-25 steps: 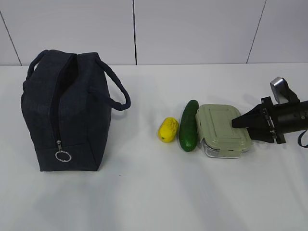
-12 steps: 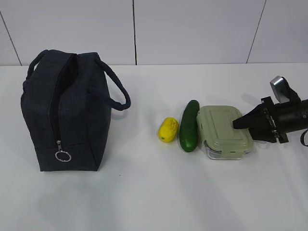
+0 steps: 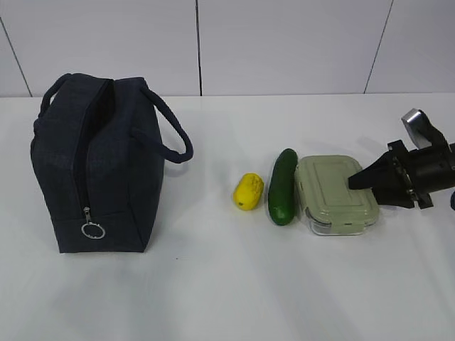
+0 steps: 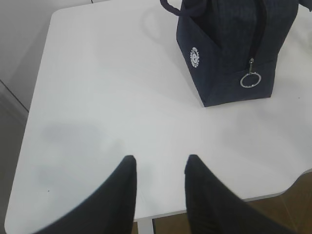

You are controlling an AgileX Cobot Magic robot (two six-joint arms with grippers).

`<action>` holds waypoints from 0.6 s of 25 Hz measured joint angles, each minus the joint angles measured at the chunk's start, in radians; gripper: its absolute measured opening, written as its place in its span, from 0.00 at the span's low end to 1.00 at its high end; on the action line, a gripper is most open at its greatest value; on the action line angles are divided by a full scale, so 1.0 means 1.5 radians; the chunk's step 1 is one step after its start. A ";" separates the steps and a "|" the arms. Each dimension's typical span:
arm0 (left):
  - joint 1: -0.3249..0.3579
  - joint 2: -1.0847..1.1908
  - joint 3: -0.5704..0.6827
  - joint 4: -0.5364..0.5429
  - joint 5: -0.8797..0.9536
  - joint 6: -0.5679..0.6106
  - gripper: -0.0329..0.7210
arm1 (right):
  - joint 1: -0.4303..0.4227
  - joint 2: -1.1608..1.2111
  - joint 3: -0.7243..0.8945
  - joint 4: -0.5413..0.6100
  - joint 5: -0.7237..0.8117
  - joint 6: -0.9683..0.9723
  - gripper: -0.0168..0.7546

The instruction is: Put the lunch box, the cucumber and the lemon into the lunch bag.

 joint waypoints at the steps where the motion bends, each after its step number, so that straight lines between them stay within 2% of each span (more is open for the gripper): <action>1: 0.000 0.000 0.000 0.000 0.000 0.000 0.37 | 0.000 -0.001 0.000 -0.001 -0.002 0.003 0.50; 15: 0.000 0.000 0.000 -0.010 0.000 0.000 0.37 | 0.000 -0.035 0.001 -0.023 -0.003 0.040 0.50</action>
